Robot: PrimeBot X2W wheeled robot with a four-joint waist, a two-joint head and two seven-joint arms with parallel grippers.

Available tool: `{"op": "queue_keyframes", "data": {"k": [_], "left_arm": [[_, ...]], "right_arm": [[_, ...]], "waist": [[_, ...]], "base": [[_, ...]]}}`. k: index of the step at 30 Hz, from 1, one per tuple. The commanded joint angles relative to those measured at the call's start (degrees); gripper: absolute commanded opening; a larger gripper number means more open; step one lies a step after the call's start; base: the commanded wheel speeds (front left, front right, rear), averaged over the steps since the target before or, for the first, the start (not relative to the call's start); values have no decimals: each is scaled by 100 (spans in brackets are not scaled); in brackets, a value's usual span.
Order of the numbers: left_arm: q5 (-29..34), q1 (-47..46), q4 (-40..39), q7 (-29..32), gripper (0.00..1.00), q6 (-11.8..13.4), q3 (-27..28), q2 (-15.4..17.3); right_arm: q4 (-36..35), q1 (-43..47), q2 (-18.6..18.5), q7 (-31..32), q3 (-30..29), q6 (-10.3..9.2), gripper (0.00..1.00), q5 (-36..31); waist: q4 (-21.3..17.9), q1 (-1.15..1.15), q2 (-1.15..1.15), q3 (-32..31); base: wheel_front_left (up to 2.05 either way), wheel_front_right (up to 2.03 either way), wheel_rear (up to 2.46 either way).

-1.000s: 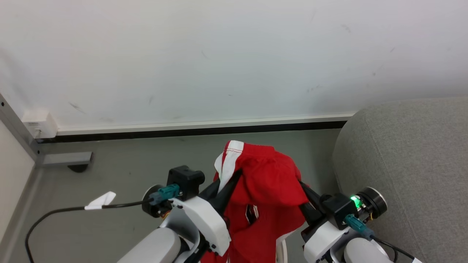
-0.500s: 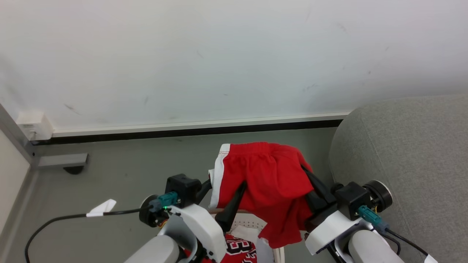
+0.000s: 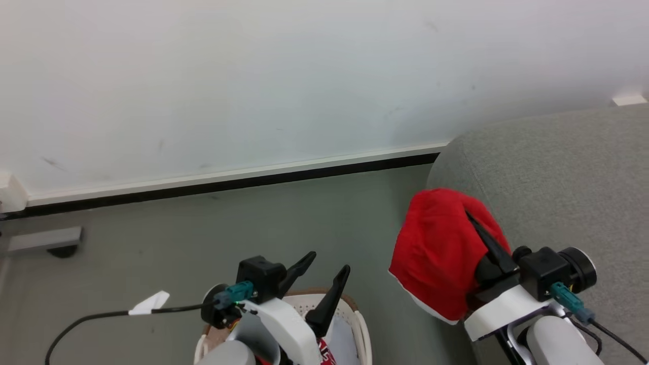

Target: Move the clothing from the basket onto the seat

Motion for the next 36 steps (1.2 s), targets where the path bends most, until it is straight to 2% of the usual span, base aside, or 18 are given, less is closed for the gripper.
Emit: {"op": "queue_keyframes", "data": {"k": [1, 16, 23, 30, 36], "left_arm": [[-45, 85, -11, -27, 100, -13, -17, 5], [80, 94, -32, -368, 100, -118, -254, -266], [129, 0, -41, -472, 100, -138, -304, -324], [209, -101, -103, -487, 100, -134, -356, -314], [366, -480, -262, -409, 100, -198, -384, -223]], "right_arm": [[-95, 102, -101, 3, -113, -12, 0, -51], [-451, 479, -505, 3, -762, -12, 0, 19], [-510, 615, -579, 3, -903, -12, 0, 55], [-598, 659, -534, 3, -1088, -12, 0, 101], [-528, 333, -343, 3, -1541, -12, 0, 156]], "waist": [[-213, 0, 0, 41], [-1207, 0, 0, 156], [-1478, 0, 0, 204], [-1525, 0, 0, 362], [-1302, 0, 0, 954]], "base": [[0, 0, 0], [0, 0, 0], [0, 0, 0], [0, 0, 0], [0, 0, 0]]}}
